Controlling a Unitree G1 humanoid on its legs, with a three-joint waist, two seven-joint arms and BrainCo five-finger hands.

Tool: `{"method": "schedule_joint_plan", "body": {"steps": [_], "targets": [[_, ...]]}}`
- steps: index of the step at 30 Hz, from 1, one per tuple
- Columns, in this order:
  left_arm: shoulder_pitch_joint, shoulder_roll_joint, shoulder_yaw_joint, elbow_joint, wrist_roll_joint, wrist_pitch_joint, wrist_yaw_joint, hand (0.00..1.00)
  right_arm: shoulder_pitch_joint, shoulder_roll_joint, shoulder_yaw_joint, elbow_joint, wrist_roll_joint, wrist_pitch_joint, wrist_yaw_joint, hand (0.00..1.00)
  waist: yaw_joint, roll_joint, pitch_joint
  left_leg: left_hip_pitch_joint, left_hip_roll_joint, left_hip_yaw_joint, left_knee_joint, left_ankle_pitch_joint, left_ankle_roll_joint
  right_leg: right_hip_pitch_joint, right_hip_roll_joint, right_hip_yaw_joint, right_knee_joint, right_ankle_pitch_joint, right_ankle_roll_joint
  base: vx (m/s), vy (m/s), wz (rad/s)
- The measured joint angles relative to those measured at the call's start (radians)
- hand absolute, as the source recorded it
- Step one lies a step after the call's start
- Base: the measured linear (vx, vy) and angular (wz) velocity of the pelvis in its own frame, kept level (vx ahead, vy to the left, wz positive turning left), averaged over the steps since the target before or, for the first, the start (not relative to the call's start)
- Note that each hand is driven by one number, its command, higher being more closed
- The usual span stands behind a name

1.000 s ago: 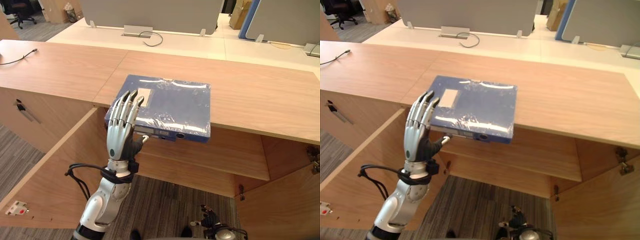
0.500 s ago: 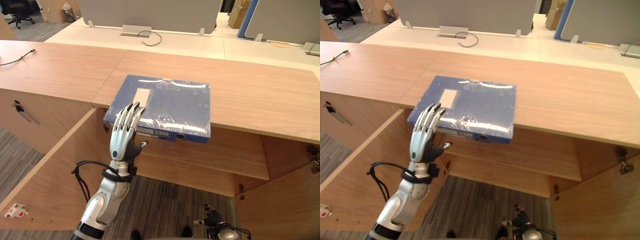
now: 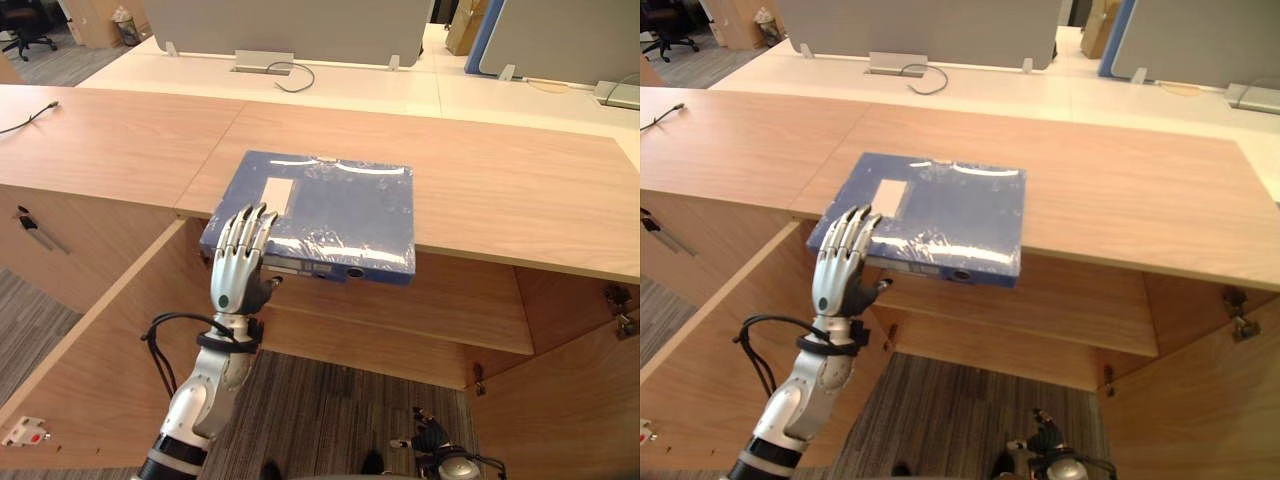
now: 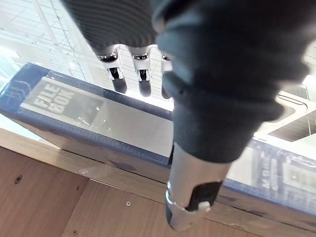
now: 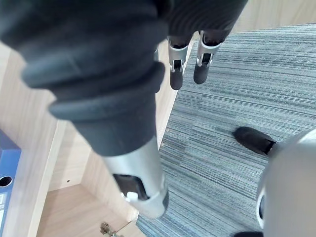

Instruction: Walk over to the cabinet, pick up the folder, carry it to the office cabinet, place the folder inside the office cabinet, then close the office cabinet door

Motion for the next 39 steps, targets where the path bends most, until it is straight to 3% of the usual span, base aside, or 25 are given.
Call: {"method": "schedule_joint_plan", "body": {"steps": [4, 5, 11, 27, 31, 33, 36, 39], "targets": [[-0.019, -0.001, 0.001, 0.026, 0.013, 0.014, 0.001, 0.0, 0.002, 0.001, -0.001, 0.0, -0.003, 0.001, 0.0, 0.0, -0.002, 0.0, 0.0, 0.002, 0.0, 0.001, 0.0, 0.0, 0.0, 0.002, 0.0, 0.001, 0.0, 0.001, 0.001, 0.0, 0.0, 0.0], [-0.025, -0.002, 0.003, 0.033, 0.013, 0.022, 0.001, 1.0, 0.001, 0.001, -0.002, 0.0, -0.004, 0.001, 0.0, 0.0, -0.003, 0.0, 0.0, 0.002, 0.0, 0.003, 0.0, 0.0, 0.0, 0.002, 0.0, 0.002, 0.0, 0.001, 0.001, 0.0, 0.0, 0.0], [-0.034, -0.004, 0.029, 0.039, 0.013, 0.044, 0.004, 1.0, 0.002, 0.003, -0.033, 0.001, -0.019, 0.002, -0.002, 0.0, -0.006, -0.001, 0.005, 0.01, 0.0, 0.009, 0.0, -0.001, 0.001, 0.004, 0.0, 0.007, 0.0, 0.003, 0.001, -0.01, 0.003, -0.03], [-0.115, -0.006, 0.05, 0.136, 0.044, 0.044, 0.037, 1.0, 0.002, 0.003, -0.042, 0.001, -0.037, 0.006, -0.009, 0.0, -0.027, -0.001, 0.006, 0.019, 0.002, 0.012, 0.0, -0.003, 0.0, 0.013, 0.001, 0.011, -0.001, 0.003, 0.001, -0.02, 0.003, 0.0], [-0.103, -0.061, 0.056, 0.092, 0.02, 0.049, 0.029, 1.0, 0.011, 0.007, -0.042, 0.0, -0.037, 0.009, -0.016, 0.0, -0.027, -0.002, 0.006, 0.019, 0.001, 0.012, 0.0, -0.003, 0.0, 0.013, 0.001, 0.011, -0.001, 0.003, 0.001, 0.0, 0.0, 0.0], [-0.088, -0.106, 0.055, 0.009, -0.059, 0.036, 0.02, 1.0, 0.019, 0.013, -0.045, -0.009, -0.031, 0.013, -0.021, 0.0, -0.023, -0.002, 0.007, 0.016, 0.003, 0.015, 0.001, -0.004, -0.002, 0.011, 0.001, 0.016, -0.001, 0.003, 0.001, 0.0, 0.0, -0.03], [-0.092, -0.166, 0.053, -0.092, -0.318, -0.037, -0.011, 1.0, 0.008, 0.036, -0.106, -0.044, 0.045, 0.026, -0.031, 0.0, -0.01, 0.0, 0.007, 0.014, 0.004, 0.021, 0.005, -0.007, -0.003, 0.01, 0.0, 0.025, 0.001, 0.003, 0.001, -0.01, 0.0, -0.08], [-0.066, -0.19, 0.047, -0.152, -0.792, -0.159, -0.134, 1.0, -0.054, 0.045, -0.116, -0.053, 0.189, 0.029, -0.086, 0.0, 0.0, 0.005, 0.006, 0.011, 0.006, 0.023, 0.009, -0.007, -0.003, 0.005, 0.002, 0.028, 0.001, 0.003, 0.001, -0.03, 0.001, -0.02]]}}
